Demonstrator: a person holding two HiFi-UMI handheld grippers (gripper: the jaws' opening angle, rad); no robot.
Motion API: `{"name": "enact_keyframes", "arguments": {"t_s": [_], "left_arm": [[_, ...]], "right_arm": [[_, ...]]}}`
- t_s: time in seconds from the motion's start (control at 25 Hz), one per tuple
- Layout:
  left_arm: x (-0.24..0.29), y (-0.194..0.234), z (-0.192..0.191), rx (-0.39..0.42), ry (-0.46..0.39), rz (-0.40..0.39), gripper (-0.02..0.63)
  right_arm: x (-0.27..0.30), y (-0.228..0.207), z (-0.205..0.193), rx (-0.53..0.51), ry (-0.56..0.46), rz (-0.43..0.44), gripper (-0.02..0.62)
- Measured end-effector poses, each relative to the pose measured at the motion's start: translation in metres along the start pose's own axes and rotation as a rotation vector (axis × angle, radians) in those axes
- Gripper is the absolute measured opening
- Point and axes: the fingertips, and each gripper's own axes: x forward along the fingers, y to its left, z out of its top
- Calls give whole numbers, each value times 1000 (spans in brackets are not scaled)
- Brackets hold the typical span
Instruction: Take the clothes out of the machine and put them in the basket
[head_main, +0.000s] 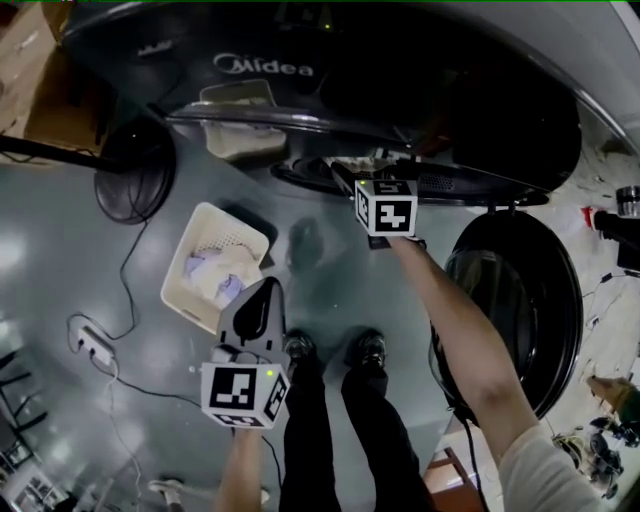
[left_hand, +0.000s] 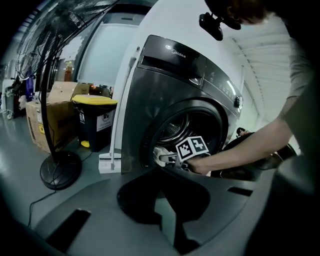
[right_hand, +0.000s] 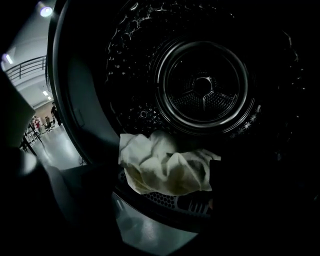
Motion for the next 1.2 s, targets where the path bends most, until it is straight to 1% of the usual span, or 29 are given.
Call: {"name": "enact_keyframes", "arguments": {"t_s": [0.16, 0.28, 0.32, 0.36, 0.4, 0.44, 0.48, 0.52, 0.56, 0.64, 0.72, 0.92, 1.04, 1.2], "left_arm": [[-5, 10, -3, 8, 5, 13, 17], [-8, 18, -4, 1, 7, 23, 18], [-8, 19, -4, 0, 7, 24, 17], [-9, 21, -5, -1, 7, 24, 17], [-10, 22, -6, -2, 7, 24, 17], [-10, 22, -6, -3, 6, 24, 18], [-11, 22, -6, -2, 4, 24, 17], [-11, 22, -5, -2, 1, 25, 18], [-11, 22, -4, -2, 0, 25, 17], [-12, 22, -2, -2, -1, 26, 17], [-14, 21, -2, -1, 1, 24, 17], [-21, 24, -9, -2, 1, 27, 18], [-21, 20, -10, -3, 3, 21, 17], [-19, 8, -5, -3, 0, 3, 18]], "right_arm": [[17, -1, -15, 8, 90, -8, 552], [20, 4, -30, -59, 148, -7, 546], [19, 2, -33, -81, 156, -26, 520], [16, -3, -36, -97, 160, -55, 368], [14, -7, -37, -104, 161, -79, 259], [13, -9, -36, -105, 159, -87, 248], [13, -9, -34, -108, 157, -84, 223], [13, -8, -31, -114, 155, -80, 192], [12, -7, -27, -120, 154, -76, 142], [11, -5, -23, -119, 155, -66, 85], [7, -4, -20, -105, 148, -53, 72], [-11, -3, -12, -81, 78, -43, 62], [-28, -5, -8, -65, 48, -50, 60], [-59, -6, -3, -69, -10, -50, 58]]}}
